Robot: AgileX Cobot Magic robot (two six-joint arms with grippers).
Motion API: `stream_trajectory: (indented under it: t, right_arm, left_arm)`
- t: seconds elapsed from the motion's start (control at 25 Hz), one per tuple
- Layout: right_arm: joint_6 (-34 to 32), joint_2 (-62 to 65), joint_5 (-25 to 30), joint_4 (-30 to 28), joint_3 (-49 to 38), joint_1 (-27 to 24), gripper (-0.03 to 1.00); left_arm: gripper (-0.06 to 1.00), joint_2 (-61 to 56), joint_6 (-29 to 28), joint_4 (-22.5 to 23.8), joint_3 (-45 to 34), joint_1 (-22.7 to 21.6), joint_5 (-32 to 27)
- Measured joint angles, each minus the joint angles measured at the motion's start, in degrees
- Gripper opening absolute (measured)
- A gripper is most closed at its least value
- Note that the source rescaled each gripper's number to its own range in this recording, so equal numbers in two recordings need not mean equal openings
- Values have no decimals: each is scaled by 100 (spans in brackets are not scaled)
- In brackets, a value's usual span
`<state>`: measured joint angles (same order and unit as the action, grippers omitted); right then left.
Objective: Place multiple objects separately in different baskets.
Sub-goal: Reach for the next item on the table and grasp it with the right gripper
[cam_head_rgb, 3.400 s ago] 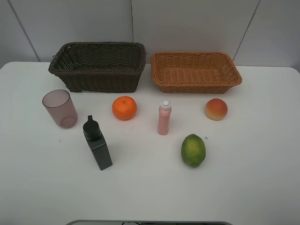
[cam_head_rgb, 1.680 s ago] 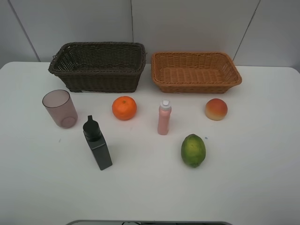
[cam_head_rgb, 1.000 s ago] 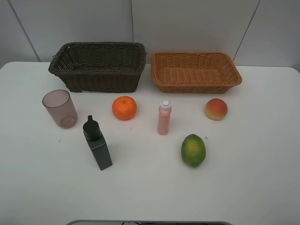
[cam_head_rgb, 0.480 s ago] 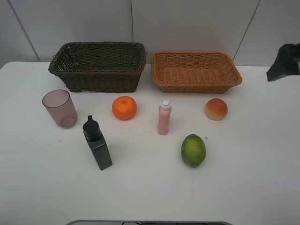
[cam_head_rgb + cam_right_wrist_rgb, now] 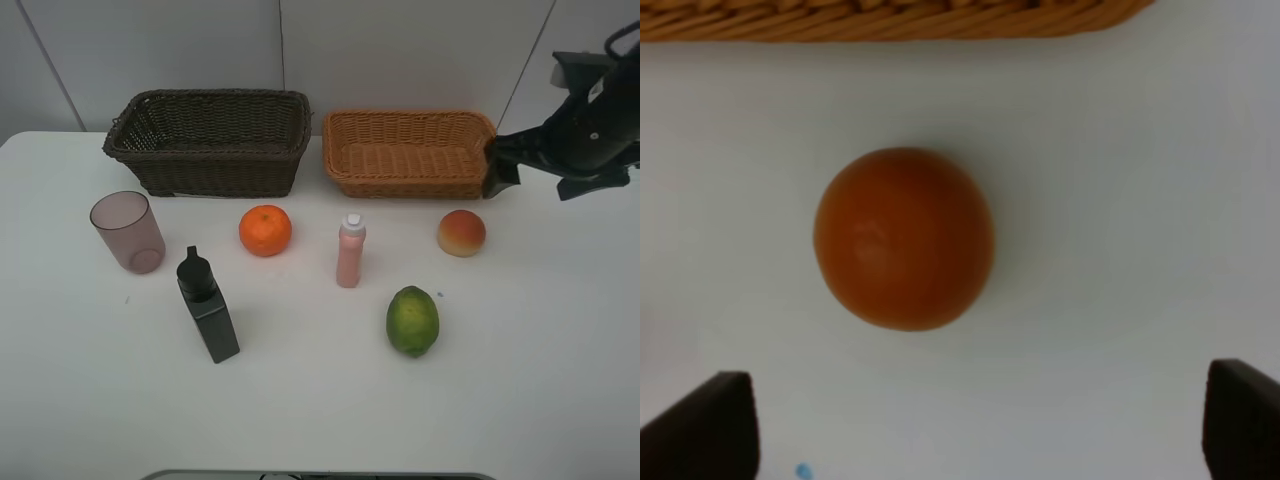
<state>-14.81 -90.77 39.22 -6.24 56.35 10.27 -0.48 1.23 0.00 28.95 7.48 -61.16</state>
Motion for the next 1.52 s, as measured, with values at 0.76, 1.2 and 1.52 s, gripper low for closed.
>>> stream_trajectory:
  t: [0.76, 1.2, 1.52]
  right_arm:
    - [-139, -1219, -1699, -407, -37, 256, 89]
    - [-139, -1403, -2334, -461, -244, 256, 89]
    - [-144, -1437, -2836, -461, -565, 163, 89]
  left_arm:
    - [96, 0, 0, 0, 0, 0, 0]
    - [96, 0, 0, 0, 0, 0, 0]
    - [96, 0, 0, 0, 0, 0, 0]
